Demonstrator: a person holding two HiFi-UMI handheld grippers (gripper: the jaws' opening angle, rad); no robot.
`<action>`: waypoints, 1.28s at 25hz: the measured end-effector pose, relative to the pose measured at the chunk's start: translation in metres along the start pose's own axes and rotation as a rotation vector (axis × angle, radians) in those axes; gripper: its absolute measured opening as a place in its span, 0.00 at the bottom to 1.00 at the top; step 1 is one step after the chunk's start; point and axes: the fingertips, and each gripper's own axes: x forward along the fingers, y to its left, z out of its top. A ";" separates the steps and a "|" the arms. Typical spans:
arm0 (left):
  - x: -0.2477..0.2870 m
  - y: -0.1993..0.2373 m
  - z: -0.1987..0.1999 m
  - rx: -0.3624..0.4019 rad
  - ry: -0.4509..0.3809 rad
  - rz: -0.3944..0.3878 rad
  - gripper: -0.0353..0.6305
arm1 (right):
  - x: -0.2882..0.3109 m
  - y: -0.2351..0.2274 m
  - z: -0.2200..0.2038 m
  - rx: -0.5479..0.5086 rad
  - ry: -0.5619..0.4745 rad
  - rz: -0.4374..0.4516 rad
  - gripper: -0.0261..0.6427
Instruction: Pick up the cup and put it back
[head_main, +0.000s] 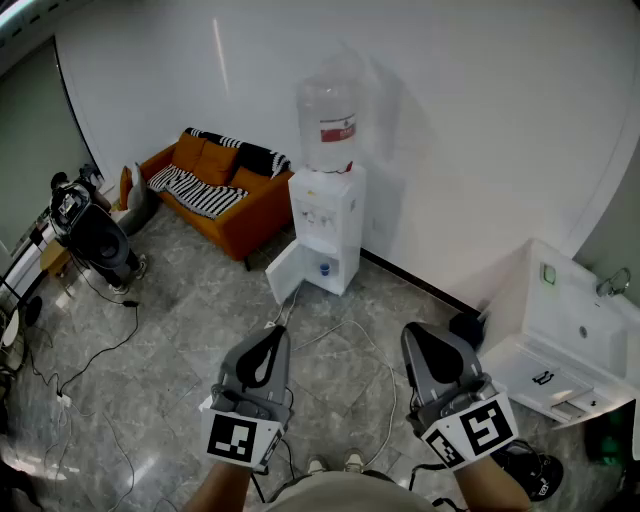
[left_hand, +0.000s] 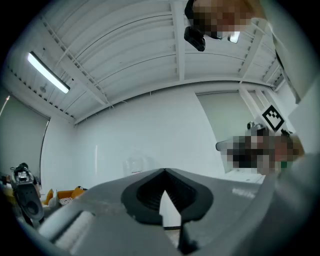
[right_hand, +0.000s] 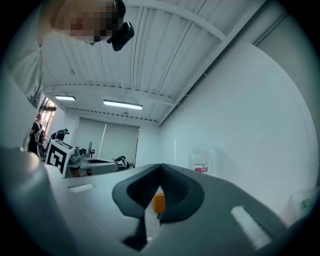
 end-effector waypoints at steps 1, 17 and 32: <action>0.000 0.001 -0.001 -0.011 0.007 0.002 0.06 | 0.001 0.000 0.000 0.001 0.000 0.000 0.04; 0.003 0.000 -0.011 -0.008 0.010 -0.025 0.06 | 0.008 -0.003 -0.007 0.012 0.004 0.012 0.04; 0.019 -0.014 -0.017 0.006 0.027 -0.004 0.06 | 0.003 -0.035 -0.017 0.041 0.007 0.011 0.34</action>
